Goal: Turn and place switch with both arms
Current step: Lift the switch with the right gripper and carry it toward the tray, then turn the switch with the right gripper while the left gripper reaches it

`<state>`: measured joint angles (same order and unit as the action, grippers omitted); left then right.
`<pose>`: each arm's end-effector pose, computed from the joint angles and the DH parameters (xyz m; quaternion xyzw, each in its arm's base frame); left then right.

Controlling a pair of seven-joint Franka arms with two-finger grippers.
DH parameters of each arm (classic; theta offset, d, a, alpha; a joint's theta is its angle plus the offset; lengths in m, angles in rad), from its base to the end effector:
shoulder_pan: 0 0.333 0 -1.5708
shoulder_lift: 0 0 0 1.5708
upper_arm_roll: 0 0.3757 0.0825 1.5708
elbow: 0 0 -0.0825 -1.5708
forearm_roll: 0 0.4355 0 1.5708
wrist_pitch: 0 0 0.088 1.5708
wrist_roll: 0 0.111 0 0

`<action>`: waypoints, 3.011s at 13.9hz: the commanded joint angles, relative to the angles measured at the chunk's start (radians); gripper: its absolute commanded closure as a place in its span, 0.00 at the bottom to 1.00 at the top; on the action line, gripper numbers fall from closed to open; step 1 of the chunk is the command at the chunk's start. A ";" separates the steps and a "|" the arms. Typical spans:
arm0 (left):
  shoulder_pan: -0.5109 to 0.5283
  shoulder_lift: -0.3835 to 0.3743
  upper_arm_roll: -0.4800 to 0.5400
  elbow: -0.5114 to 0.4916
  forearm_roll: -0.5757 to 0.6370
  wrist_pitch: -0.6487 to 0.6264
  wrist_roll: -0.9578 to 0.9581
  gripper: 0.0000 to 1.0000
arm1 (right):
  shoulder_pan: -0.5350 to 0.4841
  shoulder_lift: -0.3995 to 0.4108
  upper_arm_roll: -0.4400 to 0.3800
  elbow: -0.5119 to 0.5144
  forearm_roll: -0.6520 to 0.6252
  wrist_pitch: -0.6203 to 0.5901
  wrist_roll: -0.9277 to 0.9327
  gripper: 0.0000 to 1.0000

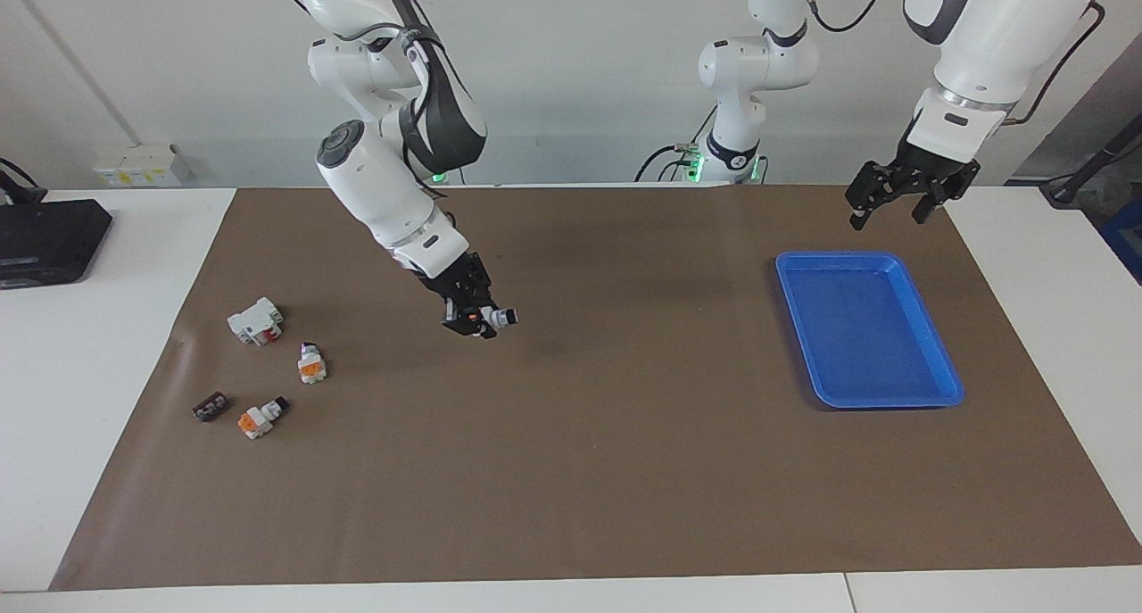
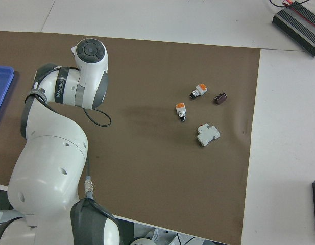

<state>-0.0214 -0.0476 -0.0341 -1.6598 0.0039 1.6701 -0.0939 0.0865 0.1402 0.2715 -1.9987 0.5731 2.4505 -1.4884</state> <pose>0.5964 -0.0333 0.6709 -0.9994 -0.0190 -0.0291 0.0006 0.6227 0.2280 0.4538 -0.7208 -0.6369 -0.2481 0.1148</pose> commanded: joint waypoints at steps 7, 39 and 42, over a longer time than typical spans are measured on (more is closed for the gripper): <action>-0.017 -0.018 0.006 -0.014 -0.010 -0.006 0.006 0.00 | 0.231 0.032 0.038 0.038 0.211 0.321 0.126 1.00; -0.077 0.127 -0.016 -0.041 -0.869 0.184 -0.214 0.59 | 0.308 0.162 0.034 0.376 -0.369 0.111 0.714 1.00; -0.109 0.130 -0.020 -0.048 -0.883 0.213 -0.214 0.61 | 0.309 0.162 0.034 0.376 -0.371 0.114 0.721 1.00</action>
<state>-0.0930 0.0734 -0.0582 -1.7126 -0.8616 1.8514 -0.2923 0.3994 0.2851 0.2958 -1.6506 0.2370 2.5729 -0.8115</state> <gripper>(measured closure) 0.599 0.590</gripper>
